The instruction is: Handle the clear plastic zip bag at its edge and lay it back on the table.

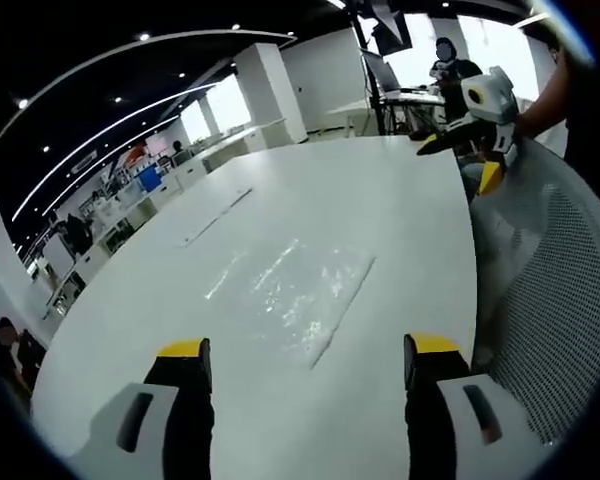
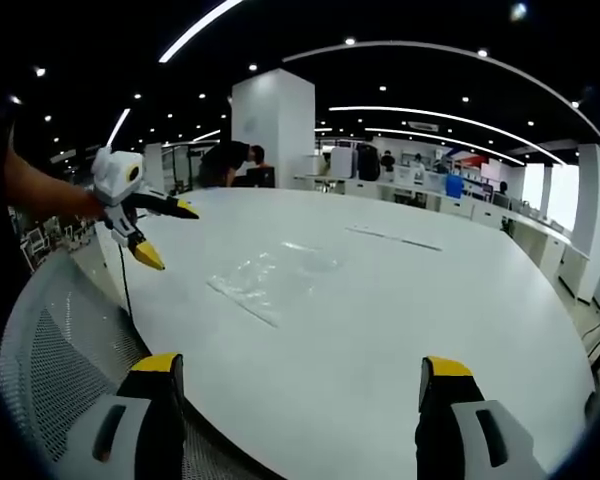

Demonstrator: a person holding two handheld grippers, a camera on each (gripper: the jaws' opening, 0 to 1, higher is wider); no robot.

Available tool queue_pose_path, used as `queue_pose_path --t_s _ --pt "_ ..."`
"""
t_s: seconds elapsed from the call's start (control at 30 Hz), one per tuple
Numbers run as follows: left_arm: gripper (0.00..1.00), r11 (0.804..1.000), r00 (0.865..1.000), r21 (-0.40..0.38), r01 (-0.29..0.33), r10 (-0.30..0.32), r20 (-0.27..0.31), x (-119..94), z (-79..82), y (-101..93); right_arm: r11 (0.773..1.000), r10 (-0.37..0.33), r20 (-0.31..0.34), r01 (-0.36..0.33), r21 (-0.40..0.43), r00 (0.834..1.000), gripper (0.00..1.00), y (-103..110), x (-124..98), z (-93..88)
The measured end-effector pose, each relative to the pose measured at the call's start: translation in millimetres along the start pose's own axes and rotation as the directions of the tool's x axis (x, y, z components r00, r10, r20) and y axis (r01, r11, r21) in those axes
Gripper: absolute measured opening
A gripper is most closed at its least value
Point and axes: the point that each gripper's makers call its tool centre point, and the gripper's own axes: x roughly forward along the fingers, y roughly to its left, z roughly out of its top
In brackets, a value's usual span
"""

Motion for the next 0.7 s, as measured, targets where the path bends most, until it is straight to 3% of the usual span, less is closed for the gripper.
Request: queue_pose_path --t_s 0.7 --pt "0.7 0.988 0.992 0.11 0.112 -0.105 -0.065 24 -7.5 8.9 1.0 0.003 -0.007 -0.003 0.0 1.0 0.98 -1 0 -2.3"
